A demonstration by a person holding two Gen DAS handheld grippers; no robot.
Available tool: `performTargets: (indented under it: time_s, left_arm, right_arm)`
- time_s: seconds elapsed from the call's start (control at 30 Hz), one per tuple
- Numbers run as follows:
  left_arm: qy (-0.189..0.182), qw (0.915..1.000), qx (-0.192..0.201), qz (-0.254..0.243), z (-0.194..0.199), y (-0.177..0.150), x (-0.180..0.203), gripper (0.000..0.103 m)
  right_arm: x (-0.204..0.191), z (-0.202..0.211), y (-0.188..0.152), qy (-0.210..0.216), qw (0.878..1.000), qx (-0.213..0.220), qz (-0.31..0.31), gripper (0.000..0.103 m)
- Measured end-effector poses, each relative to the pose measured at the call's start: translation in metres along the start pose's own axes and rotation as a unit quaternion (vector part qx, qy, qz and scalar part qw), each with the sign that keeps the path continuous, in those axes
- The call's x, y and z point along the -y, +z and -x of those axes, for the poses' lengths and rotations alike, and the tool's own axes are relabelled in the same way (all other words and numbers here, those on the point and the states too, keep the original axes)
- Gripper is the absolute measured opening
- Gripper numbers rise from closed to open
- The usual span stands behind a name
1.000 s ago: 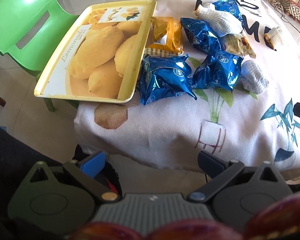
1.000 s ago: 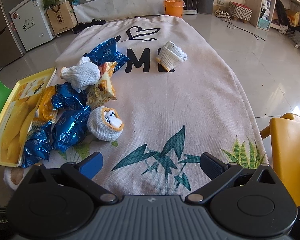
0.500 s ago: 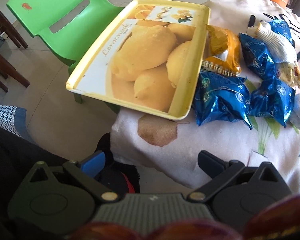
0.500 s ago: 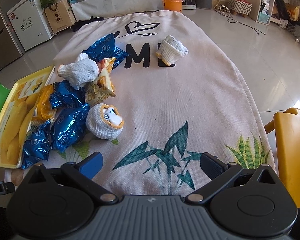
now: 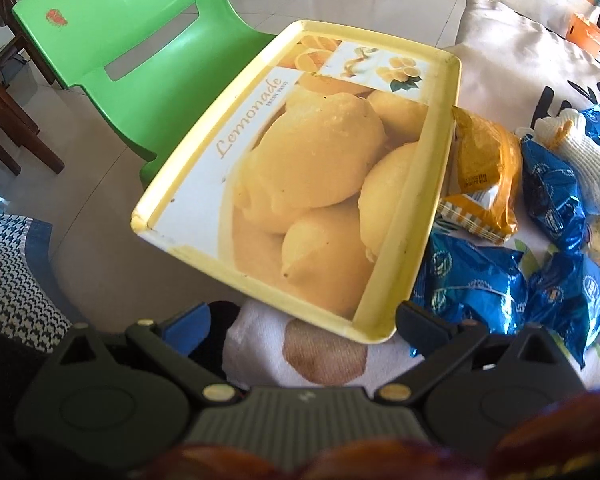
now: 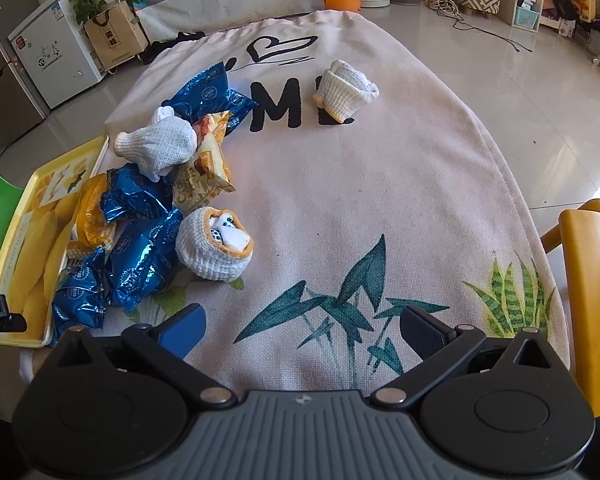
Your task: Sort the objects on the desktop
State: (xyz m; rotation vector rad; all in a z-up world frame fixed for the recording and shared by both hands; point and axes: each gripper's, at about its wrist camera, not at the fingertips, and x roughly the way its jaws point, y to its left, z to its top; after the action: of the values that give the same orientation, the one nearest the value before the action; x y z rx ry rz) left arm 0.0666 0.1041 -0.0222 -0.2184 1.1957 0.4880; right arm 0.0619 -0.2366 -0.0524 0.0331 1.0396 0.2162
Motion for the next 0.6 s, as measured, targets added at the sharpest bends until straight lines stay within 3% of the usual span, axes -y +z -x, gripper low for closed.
performTargets:
  time_s: [0.6]
  left_arm:
    - [0.019, 0.999, -0.01, -0.039, -0.047, 0.041, 0.028, 0.102]
  right_arm:
    - [-0.008, -0.021, 0.002, 0.0, 1.0, -0.022, -0.004, 0.103]
